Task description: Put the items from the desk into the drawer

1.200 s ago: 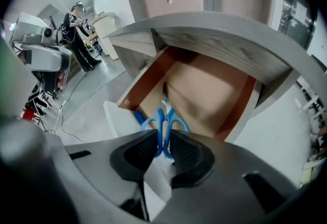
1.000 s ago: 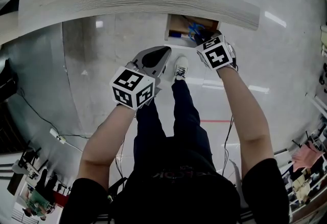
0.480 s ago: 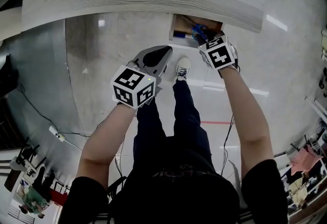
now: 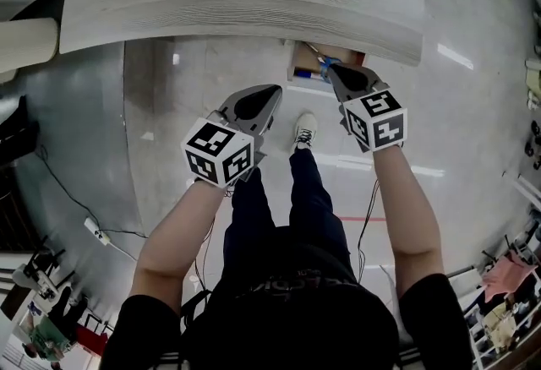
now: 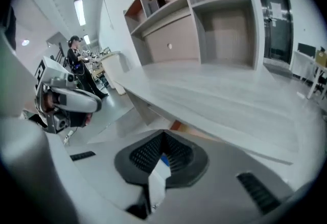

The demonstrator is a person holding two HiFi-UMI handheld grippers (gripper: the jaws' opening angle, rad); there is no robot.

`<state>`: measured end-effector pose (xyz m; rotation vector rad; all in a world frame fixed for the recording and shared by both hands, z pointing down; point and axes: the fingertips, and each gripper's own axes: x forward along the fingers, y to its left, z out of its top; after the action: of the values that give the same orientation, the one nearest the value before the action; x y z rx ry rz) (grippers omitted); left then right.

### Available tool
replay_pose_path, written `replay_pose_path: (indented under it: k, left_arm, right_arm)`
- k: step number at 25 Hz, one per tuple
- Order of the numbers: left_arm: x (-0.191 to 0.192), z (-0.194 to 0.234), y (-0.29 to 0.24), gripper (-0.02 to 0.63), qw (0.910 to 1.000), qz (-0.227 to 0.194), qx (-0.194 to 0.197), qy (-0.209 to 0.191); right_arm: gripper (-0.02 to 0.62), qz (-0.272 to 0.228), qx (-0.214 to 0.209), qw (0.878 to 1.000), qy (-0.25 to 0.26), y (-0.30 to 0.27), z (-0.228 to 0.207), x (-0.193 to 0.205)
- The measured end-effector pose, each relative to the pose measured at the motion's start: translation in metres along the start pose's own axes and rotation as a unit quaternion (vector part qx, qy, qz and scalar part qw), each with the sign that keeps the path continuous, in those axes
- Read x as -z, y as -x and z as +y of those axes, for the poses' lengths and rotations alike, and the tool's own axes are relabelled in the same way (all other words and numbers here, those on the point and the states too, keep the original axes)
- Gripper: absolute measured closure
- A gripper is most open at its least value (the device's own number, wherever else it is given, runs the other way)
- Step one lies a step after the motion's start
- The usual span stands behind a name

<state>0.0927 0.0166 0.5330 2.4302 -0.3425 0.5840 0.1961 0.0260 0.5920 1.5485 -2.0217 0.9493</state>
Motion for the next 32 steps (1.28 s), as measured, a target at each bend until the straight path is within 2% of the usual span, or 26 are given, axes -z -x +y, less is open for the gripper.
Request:
replay_pose_path:
  k: [6, 11, 15, 25, 32]
  left_arm:
    - [-0.032, 0.007, 0.038, 0.603, 0.9993, -0.032, -0.004, -0.016]
    - [-0.058, -0.003, 0.056, 0.603, 0.9977, -0.053, -0.004, -0.042]
    - [-0.073, -0.006, 0.076, 0.603, 0.9959, -0.064, -0.007, -0.063]
    - [-0.093, -0.003, 0.134, 0.603, 0.9915, -0.096, -0.017, -0.086]
    - [-0.102, -0.011, 0.153, 0.603, 0.9884, -0.105, -0.009, -0.109]
  right_arm:
    - [0.578, -0.080, -0.025, 0.996, 0.009, 0.029, 0.049, -0.069]
    - [0.578, -0.129, -0.048, 0.990, 0.009, 0.052, 0.075, -0.105]
    - [0.578, -0.148, -0.065, 0.987, 0.014, 0.056, 0.101, -0.121]
    - [0.578, -0.189, -0.085, 0.978, 0.031, 0.075, 0.158, -0.151]
    - [0.578, -0.206, -0.095, 0.973, 0.052, 0.086, 0.190, -0.164]
